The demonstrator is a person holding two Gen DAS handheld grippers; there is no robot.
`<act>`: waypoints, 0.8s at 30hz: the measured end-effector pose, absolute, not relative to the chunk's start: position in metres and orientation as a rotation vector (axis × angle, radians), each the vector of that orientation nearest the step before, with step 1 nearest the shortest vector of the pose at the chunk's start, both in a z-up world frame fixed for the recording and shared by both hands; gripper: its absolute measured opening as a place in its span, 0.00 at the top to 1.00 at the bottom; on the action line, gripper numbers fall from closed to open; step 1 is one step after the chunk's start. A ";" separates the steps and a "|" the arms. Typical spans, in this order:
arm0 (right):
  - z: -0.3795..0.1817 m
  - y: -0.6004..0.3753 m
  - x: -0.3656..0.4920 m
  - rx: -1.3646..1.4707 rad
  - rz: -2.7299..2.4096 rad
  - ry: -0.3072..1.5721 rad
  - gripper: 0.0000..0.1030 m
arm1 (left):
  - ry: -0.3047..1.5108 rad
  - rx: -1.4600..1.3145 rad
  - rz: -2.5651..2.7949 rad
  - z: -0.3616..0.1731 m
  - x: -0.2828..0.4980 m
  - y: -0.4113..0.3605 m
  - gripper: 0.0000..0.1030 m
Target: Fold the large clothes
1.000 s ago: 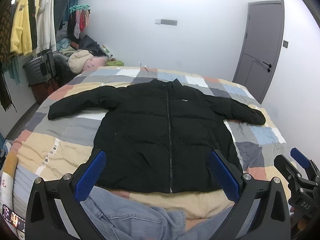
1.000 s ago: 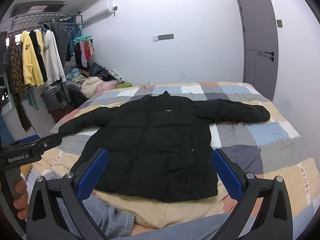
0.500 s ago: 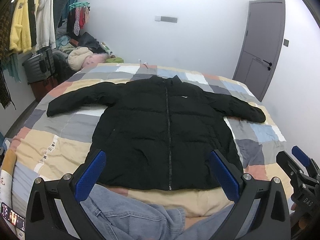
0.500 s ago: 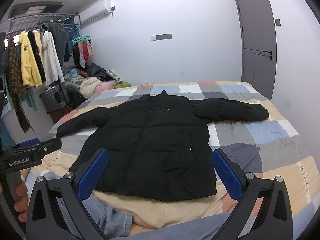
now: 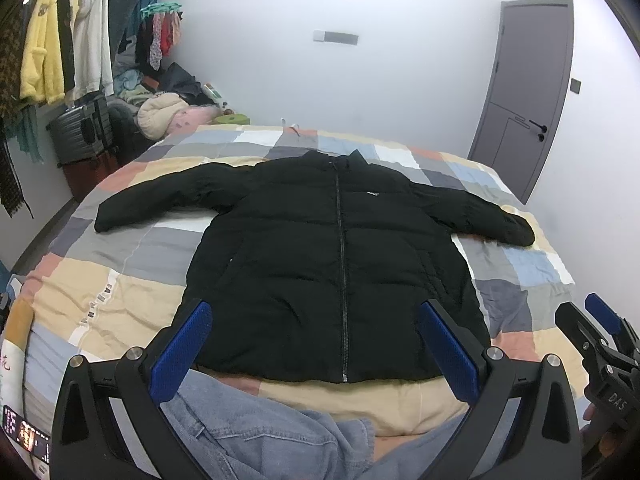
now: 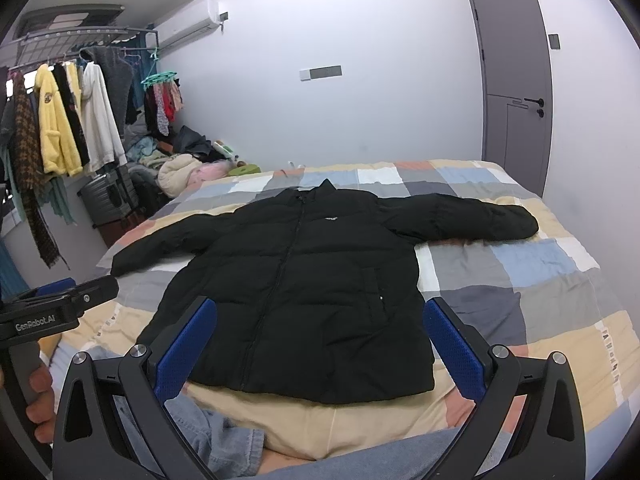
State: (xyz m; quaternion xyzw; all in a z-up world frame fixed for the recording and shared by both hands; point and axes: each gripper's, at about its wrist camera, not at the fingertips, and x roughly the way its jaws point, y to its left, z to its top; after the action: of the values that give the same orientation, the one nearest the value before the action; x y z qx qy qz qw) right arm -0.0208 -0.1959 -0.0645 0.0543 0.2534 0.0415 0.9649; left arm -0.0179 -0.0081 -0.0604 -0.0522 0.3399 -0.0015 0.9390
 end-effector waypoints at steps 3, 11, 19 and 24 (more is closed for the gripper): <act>-0.065 -0.196 -0.019 0.109 0.083 0.514 0.00 | 0.696 -0.107 -0.010 -0.063 -0.011 -0.007 0.00; -0.068 -0.201 0.003 0.138 0.068 0.503 0.00 | 0.673 -0.091 -0.050 -0.064 0.029 -0.009 0.00; -0.079 -0.226 0.038 0.199 0.006 0.492 0.00 | 0.672 -0.076 -0.098 -0.081 0.109 -0.024 0.00; -0.087 -0.248 0.059 0.243 0.019 0.503 0.00 | 0.659 -0.084 -0.092 -0.094 0.149 -0.019 0.00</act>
State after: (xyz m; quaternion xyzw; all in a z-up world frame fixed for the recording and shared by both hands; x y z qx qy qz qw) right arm 0.0587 -0.2480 -0.0871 0.1198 0.2483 0.0094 0.9612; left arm 0.1487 -0.0185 -0.0936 -0.0412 0.3232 -0.0452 0.9444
